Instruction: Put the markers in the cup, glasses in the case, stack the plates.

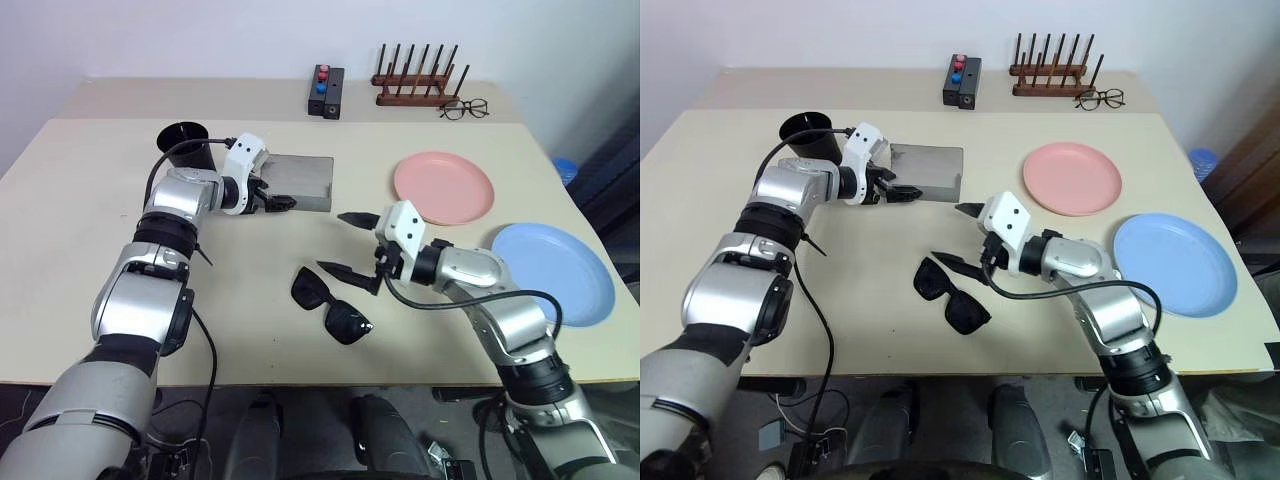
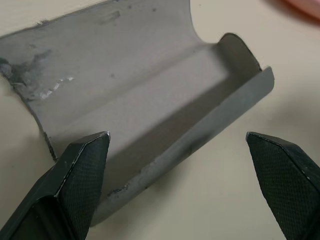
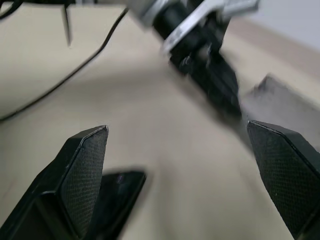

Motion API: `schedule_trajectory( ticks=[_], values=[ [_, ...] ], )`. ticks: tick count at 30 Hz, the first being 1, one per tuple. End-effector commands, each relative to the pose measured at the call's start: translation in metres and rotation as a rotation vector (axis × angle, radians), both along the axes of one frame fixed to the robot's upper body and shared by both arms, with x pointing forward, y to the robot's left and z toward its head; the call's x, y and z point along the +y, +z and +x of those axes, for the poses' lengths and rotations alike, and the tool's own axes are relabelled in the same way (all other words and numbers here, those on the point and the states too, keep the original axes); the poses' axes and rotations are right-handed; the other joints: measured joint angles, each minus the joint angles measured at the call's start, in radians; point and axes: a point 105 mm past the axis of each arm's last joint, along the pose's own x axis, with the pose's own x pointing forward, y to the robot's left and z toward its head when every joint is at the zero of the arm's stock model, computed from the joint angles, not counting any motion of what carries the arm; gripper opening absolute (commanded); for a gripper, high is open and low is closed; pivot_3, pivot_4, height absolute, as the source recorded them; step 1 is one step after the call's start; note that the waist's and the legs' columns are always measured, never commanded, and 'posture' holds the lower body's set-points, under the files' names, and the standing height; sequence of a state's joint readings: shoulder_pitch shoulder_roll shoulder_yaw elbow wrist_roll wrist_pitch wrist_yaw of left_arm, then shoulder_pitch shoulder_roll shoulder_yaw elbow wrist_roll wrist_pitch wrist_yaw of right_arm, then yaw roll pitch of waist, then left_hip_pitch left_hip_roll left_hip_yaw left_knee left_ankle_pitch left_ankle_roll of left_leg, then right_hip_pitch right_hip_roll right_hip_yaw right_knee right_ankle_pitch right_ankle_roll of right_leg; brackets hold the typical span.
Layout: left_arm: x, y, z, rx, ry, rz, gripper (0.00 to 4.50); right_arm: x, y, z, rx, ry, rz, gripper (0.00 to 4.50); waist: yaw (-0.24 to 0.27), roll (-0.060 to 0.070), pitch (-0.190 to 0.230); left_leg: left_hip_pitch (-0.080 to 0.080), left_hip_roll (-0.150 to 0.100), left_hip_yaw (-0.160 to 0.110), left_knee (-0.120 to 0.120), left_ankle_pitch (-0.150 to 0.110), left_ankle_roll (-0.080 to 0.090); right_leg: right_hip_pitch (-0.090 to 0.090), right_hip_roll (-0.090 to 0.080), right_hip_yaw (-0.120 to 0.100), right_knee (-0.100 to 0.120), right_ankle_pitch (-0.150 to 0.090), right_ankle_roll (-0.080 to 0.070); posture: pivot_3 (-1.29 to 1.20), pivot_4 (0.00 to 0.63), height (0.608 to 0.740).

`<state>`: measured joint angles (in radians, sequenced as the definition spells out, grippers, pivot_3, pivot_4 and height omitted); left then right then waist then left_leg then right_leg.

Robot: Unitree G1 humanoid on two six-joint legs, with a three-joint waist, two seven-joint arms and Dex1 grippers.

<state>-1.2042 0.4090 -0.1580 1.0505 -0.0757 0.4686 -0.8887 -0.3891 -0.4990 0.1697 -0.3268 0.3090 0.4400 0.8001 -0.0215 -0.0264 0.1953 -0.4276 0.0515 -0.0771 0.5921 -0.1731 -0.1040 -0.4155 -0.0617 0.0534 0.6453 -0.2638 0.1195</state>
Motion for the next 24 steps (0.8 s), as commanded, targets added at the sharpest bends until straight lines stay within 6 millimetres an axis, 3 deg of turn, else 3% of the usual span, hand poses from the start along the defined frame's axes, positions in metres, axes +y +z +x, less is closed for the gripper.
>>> schedule_trajectory(
  ticks=[1, 5, 7, 9, 15, 16, 20, 24],
  values=[
    [-0.008, 0.005, 0.001, -0.016, -0.056, 0.021, 4.47, -0.004, 0.013, -0.008, -0.044, 0.005, 0.006, 4.5, 0.0, 0.0, 0.0, 0.0, 0.0, 0.0, 0.0, 0.0, 0.0, 0.0, 0.0, 0.0, 0.0, 0.0, 0.0, 0.0, 0.15, 0.738],
    [-0.014, -0.004, -0.005, 0.013, -0.129, 0.06, 4.47, -0.007, 0.01, -0.009, -0.042, -0.017, -0.001, 4.5, 0.0, 0.0, 0.0, 0.0, 0.0, 0.0, 0.0, 0.0, 0.0, 0.0, 0.0, 0.0, 0.0, 0.0, 0.0, 0.0, 0.15, 0.738],
    [-0.014, -0.008, -0.005, 0.019, -0.138, 0.071, 3.98, -0.007, 0.009, -0.009, -0.042, -0.021, -0.003, 4.5, 0.002, 0.0, 0.0, 0.0, 0.0, 0.0, 0.0, 0.0, 0.0, 0.0, 0.0, 0.0, 0.0, 0.0, 0.0, 0.0, 0.15, 0.738],
    [-0.013, -0.009, -0.005, 0.019, -0.14, 0.083, 3.23, -0.008, 0.008, -0.009, -0.042, -0.025, -0.005, 4.5, 0.002, 0.0, 0.0, 0.0, 0.0, 0.0, 0.0, 0.0, 0.0, 0.0, 0.0, 0.0, 0.0, 0.0, 0.0, 0.0, 0.15, 0.738],
    [-0.009, -0.015, -0.007, 0.02, -0.152, 0.107, 0.32, -0.012, 0.003, -0.007, -0.043, -0.038, -0.013, 4.5, 0.002, 0.0, 0.0, 0.0, 0.0, 0.0, 0.0, 0.0, 0.0, 0.0, 0.0, 0.0, 0.0, 0.0, 0.0, 0.0, 0.15, 0.738],
    [-0.008, -0.015, -0.007, 0.018, -0.151, 0.114, 0.06, -0.012, 0.003, -0.007, -0.043, -0.039, -0.014, 4.5, 0.002, 0.0, 0.0, 0.0, 0.0, 0.0, 0.0, 0.0, 0.0, 0.0, 0.0, 0.0, 0.0, 0.0, 0.0, 0.0, 0.15, 0.738],
    [-0.001, -0.013, -0.008, -0.02, -0.179, 0.121, 0.06, -0.013, 0.002, -0.007, -0.047, -0.035, -0.022, 4.5, 0.001, 0.0, 0.0, 0.0, 0.0, 0.0, 0.0, 0.0, 0.0, 0.0, 0.0, 0.0, 0.0, 0.0, 0.0, 0.0, 0.15, 0.738],
    [0.004, -0.01, -0.027, -0.043, -0.368, 0.144, 0.06, -0.014, 0.002, -0.006, -0.05, -0.031, -0.027, 4.5, -0.006, 0.0, 0.0, 0.0, 0.0, 0.0, -0.001, 0.0, 0.0, 0.0, 0.0, 0.0, 0.0, 0.001, 0.001, 0.0, 0.15, 0.738]
  ],
)
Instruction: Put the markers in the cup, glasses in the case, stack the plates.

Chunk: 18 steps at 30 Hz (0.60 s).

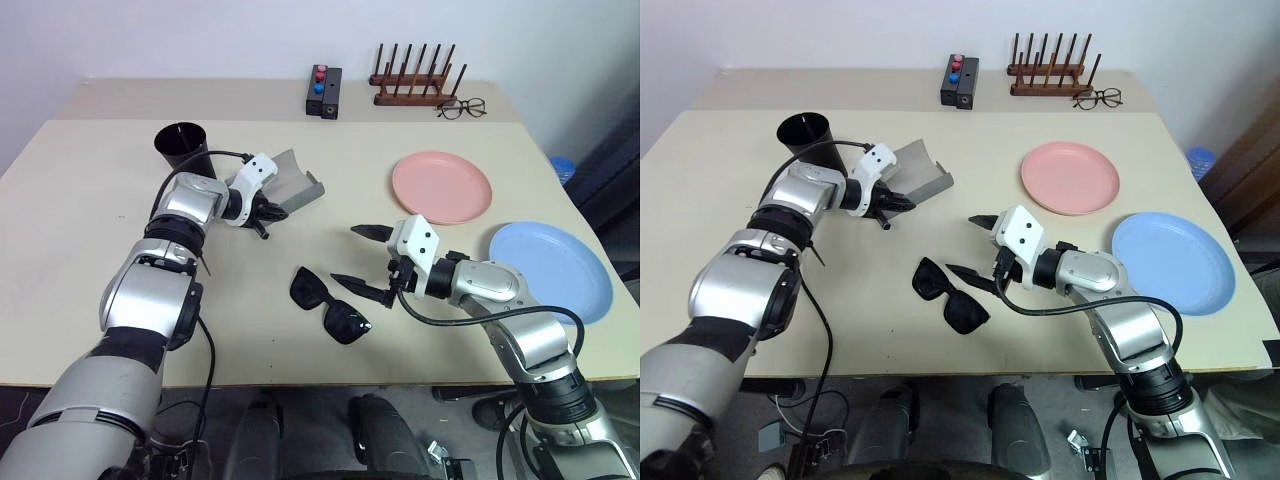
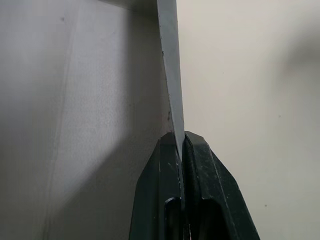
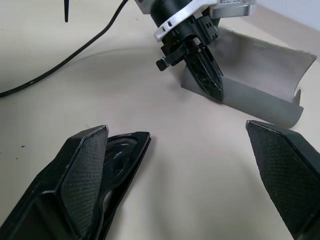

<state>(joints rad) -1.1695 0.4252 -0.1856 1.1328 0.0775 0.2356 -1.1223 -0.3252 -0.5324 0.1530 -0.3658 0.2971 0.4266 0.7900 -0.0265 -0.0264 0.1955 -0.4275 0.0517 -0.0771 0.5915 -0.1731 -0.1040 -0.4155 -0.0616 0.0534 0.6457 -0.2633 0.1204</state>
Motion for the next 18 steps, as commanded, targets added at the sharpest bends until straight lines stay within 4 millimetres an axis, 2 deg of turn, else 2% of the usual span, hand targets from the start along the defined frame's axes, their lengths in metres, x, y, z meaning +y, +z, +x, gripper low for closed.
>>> schedule_trajectory(
  ticks=[1, 4, 9, 12, 18],
  values=[
    [0.002, 0.015, -0.019, -0.042, -0.21, 0.02, 0.06, -0.004, 0.009, 0.0, -0.047, 0.004, -0.005, 4.5, -0.002, 0.0, 0.0, 0.0, 0.0, 0.0, 0.0, 0.0, 0.0, 0.0, 0.0, 0.0, 0.0, 0.0, 0.0, 0.0, 0.15, 0.738],
    [0.019, 0.011, -0.057, 0.005, -0.416, 0.084, 0.06, -0.005, 0.008, 0.0, -0.045, 0.007, -0.015, 4.5, -0.014, 0.0, 0.0, 0.0, 0.0, 0.0, -0.001, 0.0, 0.0, 0.0, 0.0, 0.0, 0.0, 0.0, 0.001, 0.0, 0.15, 0.738],
    [0.033, 0.007, -0.086, 0.052, -0.504, 0.168, 0.06, -0.005, 0.007, 0.001, -0.042, 0.017, -0.021, 4.5, -0.011, 0.001, 0.0, 0.0, 0.0, 0.0, 0.001, 0.0, 0.0, 0.0, 0.0, 0.0, 0.001, -0.001, -0.002, 0.0, 0.15, 0.738],
    [0.034, 0.006, -0.093, 0.05, -0.527, 0.2, 0.06, -0.004, 0.007, 0.002, -0.042, 0.023, -0.024, 4.5, -0.01, 0.001, 0.0, 0.0, 0.0, 0.0, 0.002, 0.0, 0.0, 0.001, -0.001, 0.0, 0.001, -0.001, -0.002, 0.0, 0.15, 0.738],
    [0.036, 0.0, -0.087, 0.025, -0.501, 0.237, 0.06, -0.004, 0.007, 0.0, -0.03, 0.036, -0.039, 4.5, -0.013, 0.001, 0.0, 0.0, 0.0, 0.0, 0.002, 0.0, 0.0, 0.001, 0.0, 0.0, 0.001, -0.001, -0.002, 0.0, 0.15, 0.738]
  ],
)
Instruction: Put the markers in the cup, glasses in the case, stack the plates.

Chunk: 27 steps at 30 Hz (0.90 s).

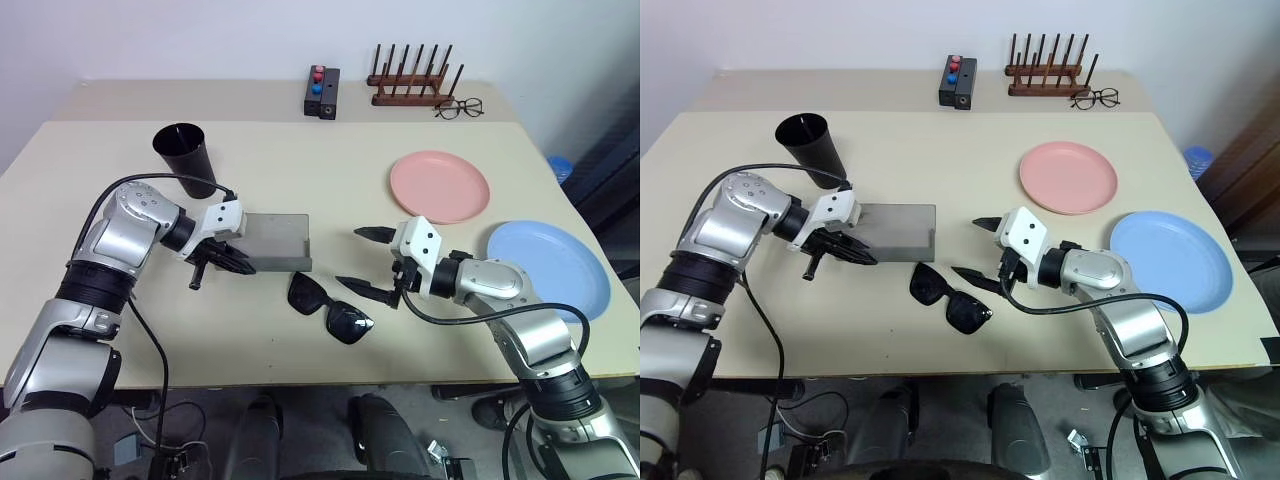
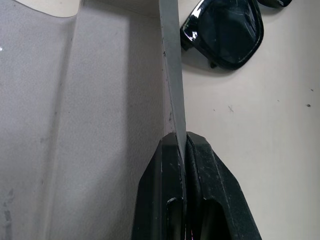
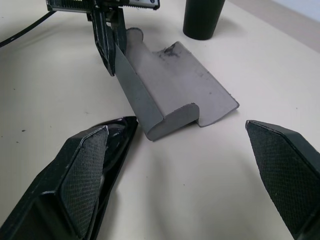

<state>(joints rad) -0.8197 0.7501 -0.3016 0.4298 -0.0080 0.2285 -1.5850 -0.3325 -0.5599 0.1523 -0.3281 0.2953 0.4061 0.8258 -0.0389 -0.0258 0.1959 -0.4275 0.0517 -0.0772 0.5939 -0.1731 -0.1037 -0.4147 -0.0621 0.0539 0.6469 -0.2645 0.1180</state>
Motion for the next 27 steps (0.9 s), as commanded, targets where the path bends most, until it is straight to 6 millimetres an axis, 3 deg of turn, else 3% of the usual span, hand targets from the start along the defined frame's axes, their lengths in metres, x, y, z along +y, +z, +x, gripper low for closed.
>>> schedule_trajectory(
  ticks=[1, 15, 23, 27],
  values=[
    [0.0, -0.001, 0.002, -0.035, -0.011, 0.024, 0.06, 0.002, 0.011, -0.004, -0.036, 0.029, -0.011, 4.5, -0.002, 0.0, 0.0, 0.0, 0.0, 0.0, 0.0, 0.0, 0.0, 0.0, 0.0, 0.0, 0.0, 0.0, 0.0, 0.0, 0.15, 0.738],
    [-0.032, -0.006, -0.005, -0.02, -0.078, -0.038, 0.06, -0.002, 0.007, -0.019, 0.03, 0.077, -0.068, 4.5, 0.002, 0.0, 0.0, 0.0, 0.0, 0.0, 0.001, 0.0, 0.0, 0.0, 0.0, 0.0, 0.0, 0.0, 0.0, 0.0, 0.15, 0.738],
    [-0.044, -0.002, -0.003, -0.026, -0.079, -0.063, 0.06, 0.004, -0.01, -0.027, 0.107, 0.106, -0.26, 4.5, -0.002, 0.0, 0.0, 0.0, 0.0, 0.0, 0.001, 0.0, 0.0, 0.0, 0.0, 0.0, 0.0, 0.0, 0.0, 0.0, 0.15, 0.738],
    [-0.043, 0.004, 0.005, -0.054, -0.038, -0.086, 1.44, 0.011, -0.008, -0.025, 0.086, 0.106, -0.297, 4.5, -0.003, 0.0, 0.0, 0.0, 0.0, 0.0, 0.001, 0.0, 0.001, 0.0, 0.0, 0.0, 0.0, 0.0, 0.0, 0.0, 0.15, 0.738]
  ],
)
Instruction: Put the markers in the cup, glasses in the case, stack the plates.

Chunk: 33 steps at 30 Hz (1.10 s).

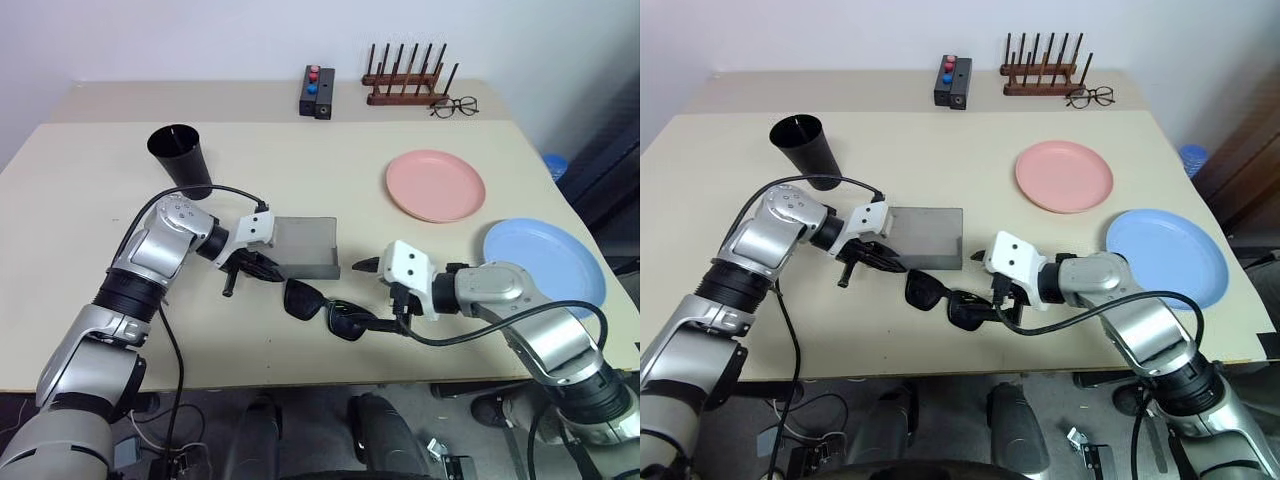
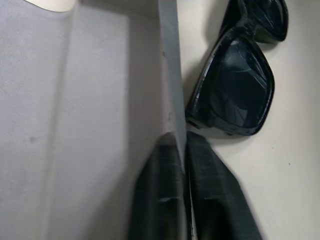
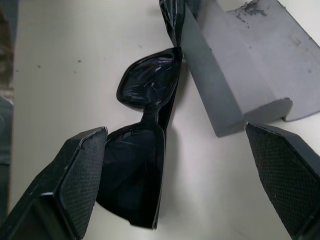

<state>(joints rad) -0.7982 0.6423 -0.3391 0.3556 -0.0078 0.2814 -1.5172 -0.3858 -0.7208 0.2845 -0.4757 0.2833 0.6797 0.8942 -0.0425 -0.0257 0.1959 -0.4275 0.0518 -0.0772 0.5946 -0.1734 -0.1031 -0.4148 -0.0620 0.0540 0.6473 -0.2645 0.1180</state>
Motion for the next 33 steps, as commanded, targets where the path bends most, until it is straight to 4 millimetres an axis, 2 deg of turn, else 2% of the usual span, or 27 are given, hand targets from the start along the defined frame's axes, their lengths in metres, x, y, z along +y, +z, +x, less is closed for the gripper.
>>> schedule_trajectory(
  ticks=[1, 2, 8, 12, 15, 24, 27, 33],
  values=[
    [-0.001, 0.019, 0.011, -0.083, 0.033, -0.043, 1.96, 0.011, 0.013, -0.002, -0.07, 0.028, -0.028, 4.5, 0.0, 0.0, 0.0, 0.0, 0.0, 0.0, 0.0, 0.0, 0.0, 0.0, 0.0, 0.0, 0.0, 0.0, 0.0, 0.0, 0.15, 0.738],
    [-0.001, 0.023, 0.014, -0.098, 0.048, -0.061, 2.38, 0.013, 0.014, -0.003, -0.071, 0.03, -0.034, 4.5, 0.001, 0.0, 0.0, 0.0, 0.0, 0.0, 0.0, 0.0, 0.0, 0.0, 0.0, 0.0, 0.0, 0.0, 0.0, 0.0, 0.15, 0.738],
    [0.006, 0.045, 0.02, -0.148, 0.119, -0.168, 2.38, 0.028, 0.014, -0.005, -0.06, 0.037, -0.057, 4.5, 0.001, 0.0, 0.0, 0.0, 0.0, 0.0, 0.0, 0.0, 0.0, 0.0, 0.0, 0.0, 0.0, 0.0, 0.0, 0.0, 0.15, 0.738],
    [0.027, 0.042, 0.005, -0.155, 0.145, -0.146, 2.38, 0.035, 0.009, -0.005, -0.027, 0.028, -0.065, 4.5, -0.006, 0.0, 0.0, 0.0, 0.0, 0.0, 0.0, 0.0, 0.001, 0.0, 0.0, 0.0, 0.001, 0.0, 0.001, 0.0, 0.15, 0.738],
    [0.044, 0.036, -0.014, -0.143, 0.152, -0.11, 2.38, 0.038, 0.005, -0.004, 0.009, 0.024, -0.07, 4.5, -0.004, 0.001, 0.0, 0.0, 0.0, 0.0, -0.001, -0.001, 0.001, -0.001, 0.0, 0.0, 0.001, 0.0, 0.0, 0.0, 0.15, 0.738],
    [0.056, 0.03, -0.055, -0.085, 0.2, -0.105, 2.38, 0.044, 0.0, 0.004, 0.061, -0.006, -0.08, 4.5, 0.001, 0.001, 0.0, 0.0, 0.0, 0.0, 0.001, -0.001, 0.001, 0.0, -0.001, 0.0, 0.0, -0.001, -0.002, 0.0, 0.15, 0.738],
    [0.055, 0.027, -0.064, -0.068, 0.226, -0.12, 2.44, 0.041, -0.003, 0.01, 0.059, -0.039, -0.102, 3.62, -0.001, 0.001, 0.0, 0.0, 0.0, 0.0, 0.001, -0.001, 0.001, 0.0, 0.0, 0.0, 0.0, -0.001, -0.003, 0.0, 0.15, 0.738],
    [0.049, 0.031, -0.072, -0.071, 0.258, -0.155, 2.44, 0.032, -0.007, 0.018, 0.037, -0.094, -0.15, 0.72, 0.001, 0.001, 0.0, 0.0, 0.0, 0.0, 0.001, -0.001, 0.001, 0.0, 0.0, 0.0, 0.0, -0.001, -0.003, 0.0, 0.15, 0.738]
  ],
)
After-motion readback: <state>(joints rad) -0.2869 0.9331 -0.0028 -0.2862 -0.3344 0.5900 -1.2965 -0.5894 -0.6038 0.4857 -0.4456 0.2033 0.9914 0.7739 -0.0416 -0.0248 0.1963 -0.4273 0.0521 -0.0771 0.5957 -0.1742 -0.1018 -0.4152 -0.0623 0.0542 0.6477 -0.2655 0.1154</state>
